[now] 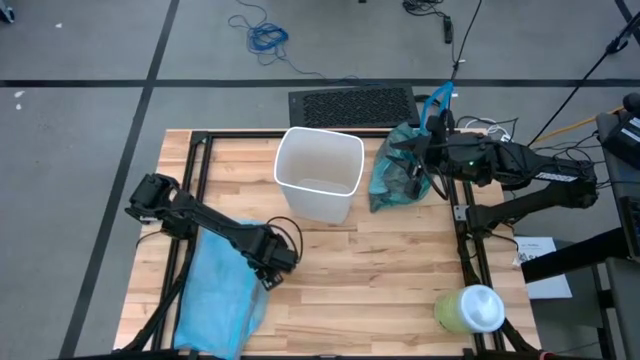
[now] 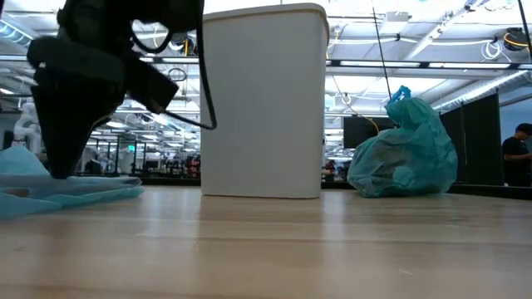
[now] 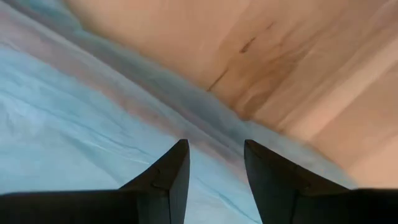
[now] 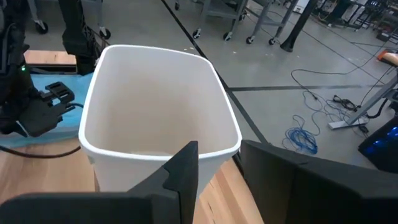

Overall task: Place trash/remove bag and relplace
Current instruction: Insert a new trash bag into the trash bin

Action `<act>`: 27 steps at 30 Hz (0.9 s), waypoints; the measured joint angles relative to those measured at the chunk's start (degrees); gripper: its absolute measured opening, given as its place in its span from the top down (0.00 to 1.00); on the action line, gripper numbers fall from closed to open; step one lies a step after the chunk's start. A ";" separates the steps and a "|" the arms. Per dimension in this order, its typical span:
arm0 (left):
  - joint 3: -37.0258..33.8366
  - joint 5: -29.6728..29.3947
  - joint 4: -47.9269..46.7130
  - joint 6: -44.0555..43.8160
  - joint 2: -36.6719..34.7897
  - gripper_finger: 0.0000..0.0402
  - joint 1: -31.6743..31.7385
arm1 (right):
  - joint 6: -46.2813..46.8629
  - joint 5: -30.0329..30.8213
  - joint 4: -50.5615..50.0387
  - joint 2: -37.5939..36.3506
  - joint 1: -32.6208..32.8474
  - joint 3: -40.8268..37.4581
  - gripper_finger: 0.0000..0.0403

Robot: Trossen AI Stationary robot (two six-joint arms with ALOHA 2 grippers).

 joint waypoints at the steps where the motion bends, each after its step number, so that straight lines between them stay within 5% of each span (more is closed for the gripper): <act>1: -0.56 -0.02 -0.06 -0.31 0.00 0.63 -0.06 | 0.12 0.00 -0.16 0.00 0.00 0.00 0.72; 10: -2.27 -0.95 0.62 0.54 0.00 0.67 -0.30 | 0.27 0.00 -0.22 0.00 0.00 0.00 0.72; 17: -2.27 -2.73 0.79 6.39 0.00 0.97 -1.87 | 0.42 0.00 -0.29 0.00 0.00 0.00 0.72; 27: 4.21 -2.55 -11.54 11.68 -5.51 1.00 -2.00 | 0.42 -0.30 -0.29 0.00 0.00 0.00 0.72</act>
